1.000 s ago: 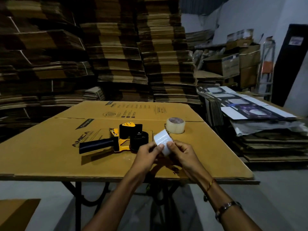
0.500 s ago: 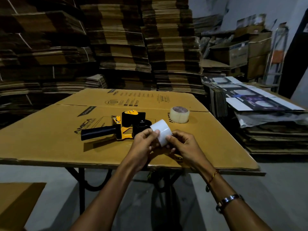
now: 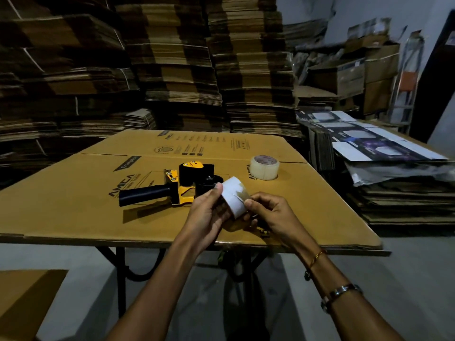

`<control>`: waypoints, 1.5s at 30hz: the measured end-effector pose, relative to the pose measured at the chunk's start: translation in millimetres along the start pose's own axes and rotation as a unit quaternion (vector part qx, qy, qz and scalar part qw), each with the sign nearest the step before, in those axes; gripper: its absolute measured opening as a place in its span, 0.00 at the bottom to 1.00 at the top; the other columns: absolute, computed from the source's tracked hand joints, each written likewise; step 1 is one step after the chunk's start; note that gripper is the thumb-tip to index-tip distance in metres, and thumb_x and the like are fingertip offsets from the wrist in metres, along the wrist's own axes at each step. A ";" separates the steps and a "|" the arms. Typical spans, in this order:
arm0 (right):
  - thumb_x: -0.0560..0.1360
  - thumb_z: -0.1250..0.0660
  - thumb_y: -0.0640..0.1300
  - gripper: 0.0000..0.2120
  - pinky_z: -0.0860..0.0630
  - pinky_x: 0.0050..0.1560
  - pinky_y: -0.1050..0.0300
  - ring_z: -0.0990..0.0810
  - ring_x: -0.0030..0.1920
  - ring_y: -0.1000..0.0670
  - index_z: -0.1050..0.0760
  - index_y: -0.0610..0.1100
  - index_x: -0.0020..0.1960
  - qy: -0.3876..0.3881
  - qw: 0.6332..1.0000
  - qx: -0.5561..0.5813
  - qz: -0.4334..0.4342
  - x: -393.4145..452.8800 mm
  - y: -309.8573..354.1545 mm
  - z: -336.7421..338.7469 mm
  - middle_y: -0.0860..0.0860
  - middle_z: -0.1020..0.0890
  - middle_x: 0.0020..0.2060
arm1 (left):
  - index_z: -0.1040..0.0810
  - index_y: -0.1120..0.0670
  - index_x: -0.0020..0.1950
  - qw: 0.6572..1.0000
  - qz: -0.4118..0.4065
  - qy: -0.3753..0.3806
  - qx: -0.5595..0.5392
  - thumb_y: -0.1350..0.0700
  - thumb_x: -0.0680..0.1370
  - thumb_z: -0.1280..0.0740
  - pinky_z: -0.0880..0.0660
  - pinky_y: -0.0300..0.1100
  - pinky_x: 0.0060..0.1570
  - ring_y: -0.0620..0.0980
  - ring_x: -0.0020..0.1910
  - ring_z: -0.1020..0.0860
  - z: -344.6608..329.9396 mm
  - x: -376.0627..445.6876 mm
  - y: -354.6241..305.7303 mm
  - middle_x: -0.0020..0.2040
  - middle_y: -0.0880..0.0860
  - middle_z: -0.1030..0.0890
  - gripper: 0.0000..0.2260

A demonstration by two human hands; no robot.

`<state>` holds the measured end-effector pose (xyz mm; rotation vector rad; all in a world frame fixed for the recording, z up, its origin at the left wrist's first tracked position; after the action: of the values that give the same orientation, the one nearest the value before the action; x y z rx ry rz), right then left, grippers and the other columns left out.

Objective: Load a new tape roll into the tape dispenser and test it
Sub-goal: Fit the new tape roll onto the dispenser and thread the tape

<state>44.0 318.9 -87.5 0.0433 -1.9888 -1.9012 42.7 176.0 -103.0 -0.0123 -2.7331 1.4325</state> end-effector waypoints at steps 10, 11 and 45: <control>0.79 0.33 0.46 0.11 0.26 0.30 0.58 0.23 0.28 0.52 0.20 0.37 0.51 -0.110 0.992 0.060 -0.002 1.1 -1.7 27.9 0.42 0.21 0.33 | 0.21 0.59 0.41 0.935 -0.135 0.045 0.324 0.63 0.75 0.29 0.24 0.43 0.42 0.46 0.39 0.22 -22.4 -10.7 -9.7 0.37 0.52 0.19 0.04; 0.79 0.33 0.46 0.11 0.25 0.30 0.59 0.23 0.30 0.51 0.20 0.38 0.51 -0.113 0.991 0.068 0.003 1.2 -0.3 29.2 0.42 0.21 0.34 | 0.20 0.60 0.41 0.933 -0.137 0.043 0.331 0.63 0.75 0.29 0.23 0.46 0.43 0.47 0.39 0.21 -22.8 -11.0 -9.5 0.38 0.54 0.19 0.03; 0.77 0.31 0.52 0.14 0.20 0.57 0.46 0.24 0.62 0.51 0.27 0.48 0.59 -0.198 0.914 -0.354 0.027 6.6 42.1 158.0 0.54 0.24 0.59 | 0.23 0.58 0.66 0.775 -0.183 0.049 0.604 0.49 0.77 0.30 0.25 0.40 0.56 0.51 0.57 0.20 -99.0 61.1 14.8 0.60 0.56 0.18 0.20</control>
<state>1.3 471.3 -46.1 -0.6274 -1.3518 -2.6278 -13.4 267.7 -56.2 0.4389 -1.1622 2.5494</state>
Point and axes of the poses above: each hand's wrist, its own x-axis towards the middle knuckle, its own z-axis out of the back of the hand, y = z × x, the point moved 10 cm from there along x, towards the middle knuckle
